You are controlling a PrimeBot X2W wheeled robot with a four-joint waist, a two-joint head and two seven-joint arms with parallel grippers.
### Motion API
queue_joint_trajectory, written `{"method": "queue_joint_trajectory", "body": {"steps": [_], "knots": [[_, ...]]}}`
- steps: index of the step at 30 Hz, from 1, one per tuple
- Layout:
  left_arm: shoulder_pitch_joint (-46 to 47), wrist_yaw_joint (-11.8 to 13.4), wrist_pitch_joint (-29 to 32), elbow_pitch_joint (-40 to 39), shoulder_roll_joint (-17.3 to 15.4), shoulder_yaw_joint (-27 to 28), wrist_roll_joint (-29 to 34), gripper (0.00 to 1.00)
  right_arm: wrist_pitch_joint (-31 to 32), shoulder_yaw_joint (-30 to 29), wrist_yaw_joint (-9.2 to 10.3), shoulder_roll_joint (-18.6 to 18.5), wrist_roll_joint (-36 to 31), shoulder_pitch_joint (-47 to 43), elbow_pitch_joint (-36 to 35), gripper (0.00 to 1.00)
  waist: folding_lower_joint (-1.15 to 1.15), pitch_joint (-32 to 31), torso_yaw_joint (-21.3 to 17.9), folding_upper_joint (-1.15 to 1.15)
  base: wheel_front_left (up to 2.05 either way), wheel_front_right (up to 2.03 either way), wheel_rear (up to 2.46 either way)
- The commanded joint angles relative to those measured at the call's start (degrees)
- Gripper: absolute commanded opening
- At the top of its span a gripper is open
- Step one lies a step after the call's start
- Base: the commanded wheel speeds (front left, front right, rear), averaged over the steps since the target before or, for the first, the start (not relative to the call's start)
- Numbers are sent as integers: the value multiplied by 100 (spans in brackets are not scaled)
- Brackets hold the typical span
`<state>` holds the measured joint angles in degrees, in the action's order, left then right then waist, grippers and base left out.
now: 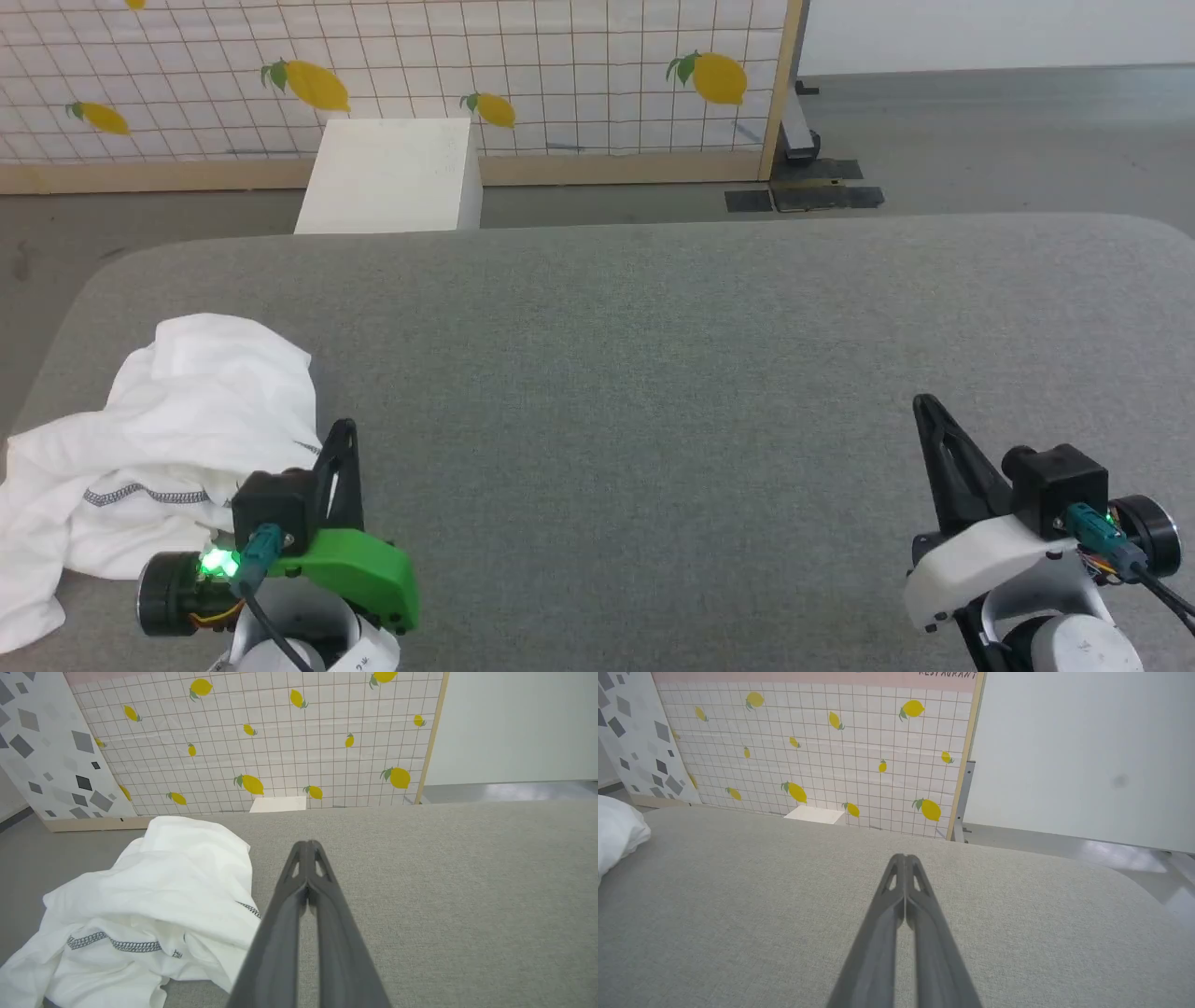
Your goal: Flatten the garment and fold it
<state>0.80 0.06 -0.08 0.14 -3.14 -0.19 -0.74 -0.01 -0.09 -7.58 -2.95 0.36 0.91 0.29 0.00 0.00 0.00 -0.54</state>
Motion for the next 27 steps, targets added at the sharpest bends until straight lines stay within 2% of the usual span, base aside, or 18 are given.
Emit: {"method": "queue_joint_trajectory", "body": {"steps": [1,27], "knots": [[-80,-6,8,-14,26,19,74,0,1,9,9,7,-36,-91,-29,0,0,0,0,54,0,0,0],[-80,-6,8,-14,26,19,74,0,1,9,9,7,-36,-91,-29,0,0,0,0,54,0,0,0]]}}
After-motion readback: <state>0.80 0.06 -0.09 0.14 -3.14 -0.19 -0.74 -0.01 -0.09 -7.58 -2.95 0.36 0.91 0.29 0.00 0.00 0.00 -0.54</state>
